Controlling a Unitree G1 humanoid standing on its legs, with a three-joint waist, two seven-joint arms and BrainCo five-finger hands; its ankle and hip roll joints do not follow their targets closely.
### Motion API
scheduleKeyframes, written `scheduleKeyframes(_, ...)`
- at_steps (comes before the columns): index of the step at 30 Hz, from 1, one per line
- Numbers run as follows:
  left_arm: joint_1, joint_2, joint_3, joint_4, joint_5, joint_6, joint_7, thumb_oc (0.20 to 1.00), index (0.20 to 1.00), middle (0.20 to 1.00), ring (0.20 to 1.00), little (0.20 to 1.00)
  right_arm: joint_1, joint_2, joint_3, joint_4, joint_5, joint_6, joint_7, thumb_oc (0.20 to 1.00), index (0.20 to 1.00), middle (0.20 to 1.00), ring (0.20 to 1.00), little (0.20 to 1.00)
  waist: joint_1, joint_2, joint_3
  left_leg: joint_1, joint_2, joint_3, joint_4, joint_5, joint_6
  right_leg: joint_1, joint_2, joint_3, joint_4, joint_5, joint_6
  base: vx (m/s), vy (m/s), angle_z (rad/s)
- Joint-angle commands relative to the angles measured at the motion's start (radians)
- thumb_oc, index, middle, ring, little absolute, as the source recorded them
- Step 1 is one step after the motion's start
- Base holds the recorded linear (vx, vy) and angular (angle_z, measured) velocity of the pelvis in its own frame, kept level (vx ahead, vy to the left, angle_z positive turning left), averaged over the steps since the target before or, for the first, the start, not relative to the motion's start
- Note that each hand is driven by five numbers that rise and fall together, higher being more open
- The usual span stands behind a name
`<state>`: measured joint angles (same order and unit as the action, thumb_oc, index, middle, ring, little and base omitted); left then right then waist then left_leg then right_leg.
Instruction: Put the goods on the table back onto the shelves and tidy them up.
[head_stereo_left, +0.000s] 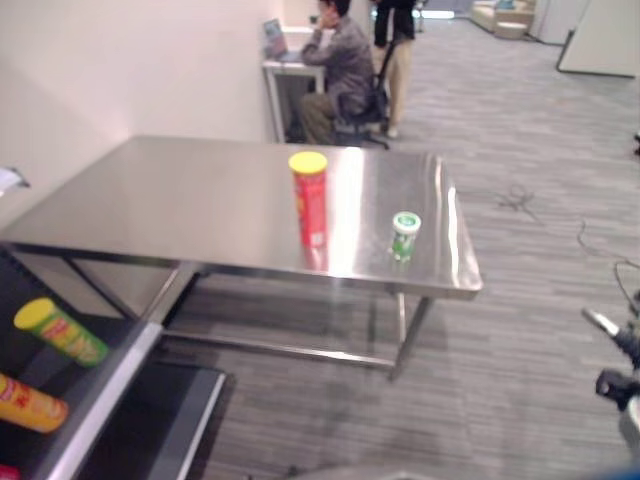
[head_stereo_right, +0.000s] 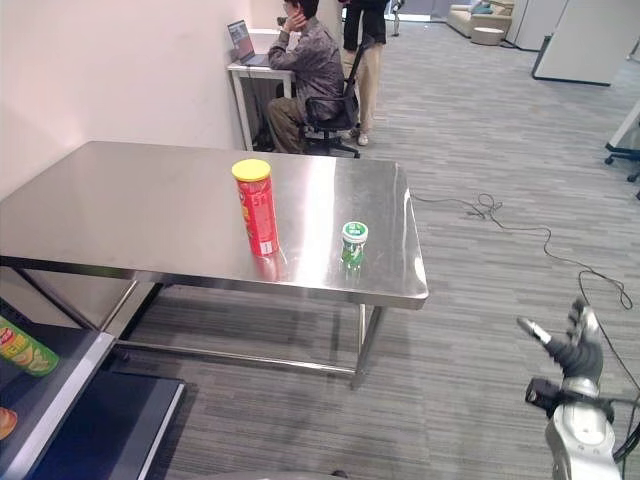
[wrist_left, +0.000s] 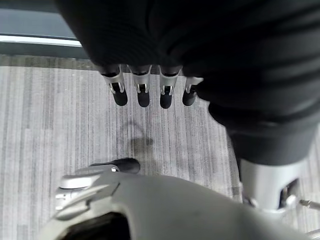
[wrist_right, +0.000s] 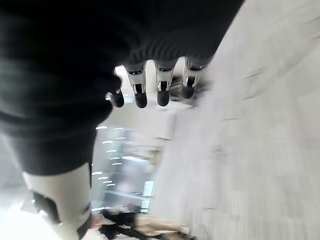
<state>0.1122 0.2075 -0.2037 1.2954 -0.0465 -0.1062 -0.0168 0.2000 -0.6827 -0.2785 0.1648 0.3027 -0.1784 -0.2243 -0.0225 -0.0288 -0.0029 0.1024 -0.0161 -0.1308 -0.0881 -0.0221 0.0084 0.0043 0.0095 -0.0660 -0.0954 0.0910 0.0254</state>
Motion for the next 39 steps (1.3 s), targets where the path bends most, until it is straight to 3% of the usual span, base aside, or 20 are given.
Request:
scheduleKeyframes(1,-0.062,-0.006,-0.066,0.066,0.068,-0.023,-0.035,1.0,1.0,1.0,1.0,1.0,-0.136,-0.155,0.003,-0.153,-0.141,-0.086,0.037,1.0,1.0,1.0,1.0,1.0,0.038,0.021,-0.002,-0.002,0.094,-0.065,0.001,-0.021,-0.074,0.023,-0.018,-0.006,0.008,-0.086,0.074,0.03,0.033,0.03)
scheduleKeyframes(5,-0.047,0.003,-0.086,0.046,0.067,-0.02,-0.055,1.0,1.0,1.0,1.0,1.0,-0.276,-0.228,0.121,-0.171,-0.19,-0.07,0.073,1.0,1.0,1.0,1.0,1.0,0.059,0.022,-0.006,0.0,0.092,-0.07,0.001,-0.02,-0.074,0.031,-0.02,-0.013,0.008,-0.09,0.074,0.0,0.005,0.01)
scheduleKeyframes(8,-0.035,0.013,-0.099,0.036,0.047,-0.021,-0.061,1.0,1.0,1.0,1.0,1.0,-0.448,-0.284,0.299,-0.121,-0.244,-0.05,0.112,1.0,1.0,1.0,1.0,1.0,0.097,0.015,-0.004,-0.004,0.089,-0.081,0.001,-0.014,-0.075,0.038,-0.024,-0.029,0.008,-0.092,0.072,0.0,0.022,0.17)
scheduleKeyframes(11,-0.028,0.014,-0.103,0.038,0.036,-0.022,-0.063,1.0,1.0,1.0,1.0,1.0,-0.536,-0.299,0.395,-0.066,-0.27,-0.044,0.127,1.0,1.0,1.0,1.0,1.0,0.113,0.011,-0.002,-0.009,0.085,-0.09,0.001,-0.009,-0.075,0.041,-0.028,-0.039,0.008,-0.093,0.072,0.0,0.019,0.19)
scheduleKeyframes(12,-0.02,0.013,-0.105,0.036,0.019,-0.02,-0.064,1.0,1.0,1.0,1.0,1.0,-0.632,-0.309,0.491,-0.004,-0.299,-0.033,0.135,1.0,1.0,1.0,1.0,1.0,0.126,0.007,0.001,-0.014,0.082,-0.1,0.001,-0.005,-0.075,0.043,-0.032,-0.051,0.008,-0.092,0.072,-0.01,0.022,0.19)
scheduleKeyframes(17,-0.007,0.007,-0.129,0.013,-0.023,-0.012,-0.059,1.0,1.0,1.0,1.0,1.0,-0.863,-0.295,0.703,0.187,-0.368,0.016,0.13,1.0,1.0,1.0,1.0,1.0,0.151,-0.003,0.01,-0.029,0.073,-0.122,0.001,0.006,-0.075,0.044,-0.035,-0.077,0.008,-0.092,0.071,-0.01,0.018,0.26)
scheduleKeyframes(20,0.009,0.011,-0.168,-0.04,-0.056,-0.008,-0.067,1.0,1.0,1.0,1.0,1.0,-0.95,-0.277,0.777,0.274,-0.389,0.036,0.13,1.0,1.0,1.0,1.0,1.0,0.166,-0.006,0.016,-0.039,0.07,-0.132,0.001,0.011,-0.074,0.042,-0.036,-0.09,0.008,-0.091,0.072,-0.01,0.021,0.13)
scheduleKeyframes(28,0.051,0.06,-0.239,-0.237,-0.113,0.011,-0.096,1.0,1.0,1.0,1.0,1.0,-1.106,-0.236,0.89,0.446,-0.441,0.072,0.114,1.0,1.0,1.0,1.0,1.0,0.182,-0.007,0.026,-0.06,0.061,-0.152,0.001,0.02,-0.07,0.037,-0.038,-0.11,0.008,-0.09,0.072,-0.01,0.019,0.11)
scheduleKeyframes(32,0.063,0.028,-0.22,-0.087,-0.063,-0.006,-0.058,1.0,1.0,1.0,1.0,1.0,-1.111,-0.203,0.869,0.5,-0.438,0.09,0.092,1.0,1.0,1.0,1.0,1.0,0.185,-0.018,0.036,-0.071,0.055,-0.168,0.001,0.024,-0.073,0.034,-0.038,-0.124,0.008,-0.091,0.07,-0.03,0.0,0.05)
scheduleKeyframes(34,0.039,0.022,-0.157,0.013,-0.057,0.0,-0.047,1.0,1.0,1.0,1.0,1.0,-1.063,-0.22,0.833,0.47,-0.425,0.096,0.108,1.0,1.0,1.0,1.0,1.0,0.18,-0.025,0.041,-0.075,0.053,-0.171,0.001,0.027,-0.075,0.032,-0.038,-0.127,0.008,-0.092,0.071,-0.01,-0.007,0.14)
scheduleKeyframes(39,0.026,0.028,-0.112,0.041,-0.045,-0.002,-0.043,1.0,1.0,1.0,1.0,1.0,-0.952,-0.251,0.774,0.419,-0.371,0.081,0.13,1.0,1.0,1.0,1.0,1.0,0.17,-0.026,0.041,-0.07,0.052,-0.166,0.001,0.023,-0.077,0.038,-0.039,-0.127,0.008,-0.096,0.071,0.01,0.003,0.12)
